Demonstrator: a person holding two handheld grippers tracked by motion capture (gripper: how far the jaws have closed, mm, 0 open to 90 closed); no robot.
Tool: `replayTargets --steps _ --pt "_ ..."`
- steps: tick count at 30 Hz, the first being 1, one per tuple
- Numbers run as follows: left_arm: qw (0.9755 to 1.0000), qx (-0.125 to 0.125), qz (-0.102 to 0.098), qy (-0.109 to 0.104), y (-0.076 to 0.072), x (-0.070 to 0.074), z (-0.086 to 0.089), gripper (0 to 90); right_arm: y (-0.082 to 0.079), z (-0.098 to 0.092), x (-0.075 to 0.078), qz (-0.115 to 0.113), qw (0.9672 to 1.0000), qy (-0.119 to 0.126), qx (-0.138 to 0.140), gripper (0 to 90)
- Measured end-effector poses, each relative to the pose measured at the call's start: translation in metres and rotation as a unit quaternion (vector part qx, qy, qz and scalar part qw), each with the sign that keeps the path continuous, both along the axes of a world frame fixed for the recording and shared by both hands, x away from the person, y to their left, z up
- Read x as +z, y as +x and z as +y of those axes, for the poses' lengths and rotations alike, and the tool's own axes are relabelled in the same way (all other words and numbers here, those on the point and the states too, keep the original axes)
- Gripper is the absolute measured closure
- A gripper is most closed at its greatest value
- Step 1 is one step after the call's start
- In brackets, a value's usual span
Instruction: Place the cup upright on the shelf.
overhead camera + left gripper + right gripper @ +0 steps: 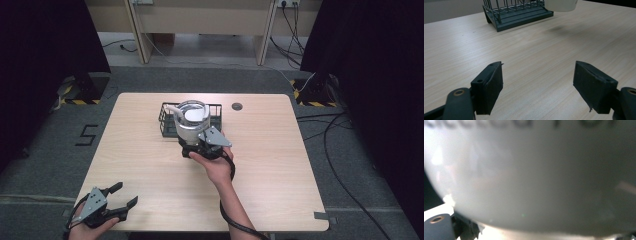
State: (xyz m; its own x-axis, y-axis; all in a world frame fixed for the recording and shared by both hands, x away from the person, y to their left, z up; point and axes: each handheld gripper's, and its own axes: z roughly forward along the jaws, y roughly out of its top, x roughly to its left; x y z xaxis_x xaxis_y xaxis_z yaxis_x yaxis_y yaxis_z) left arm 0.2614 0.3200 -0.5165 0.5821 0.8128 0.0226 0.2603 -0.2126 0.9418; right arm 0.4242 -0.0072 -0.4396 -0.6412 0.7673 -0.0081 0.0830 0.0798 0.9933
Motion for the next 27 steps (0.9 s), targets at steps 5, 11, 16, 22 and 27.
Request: replayTargets --steps 5,11,16,22,27 --pt "1.0000 0.000 0.001 0.000 0.000 0.000 0.000 23.5 0.006 0.001 0.003 -0.001 1.0000 -0.005 -0.001 9.8" --pt "1.0000 0.001 0.001 -0.001 0.000 0.000 0.000 23.5 0.013 0.002 0.008 -0.001 1.0000 -0.005 -0.004 9.8" --pt "1.0000 0.001 0.002 -0.001 0.000 0.000 0.001 23.6 0.019 0.003 0.012 -0.001 1.0000 -0.005 -0.009 9.8" --pt "1.0000 0.002 0.002 -0.002 0.000 0.000 0.001 23.6 0.026 0.003 0.018 -0.001 0.9999 -0.001 -0.014 9.8" --pt "1.0000 0.003 0.002 -0.004 0.000 0.000 0.000 23.6 0.032 0.003 0.023 -0.003 0.9999 -0.001 -0.016 9.8"
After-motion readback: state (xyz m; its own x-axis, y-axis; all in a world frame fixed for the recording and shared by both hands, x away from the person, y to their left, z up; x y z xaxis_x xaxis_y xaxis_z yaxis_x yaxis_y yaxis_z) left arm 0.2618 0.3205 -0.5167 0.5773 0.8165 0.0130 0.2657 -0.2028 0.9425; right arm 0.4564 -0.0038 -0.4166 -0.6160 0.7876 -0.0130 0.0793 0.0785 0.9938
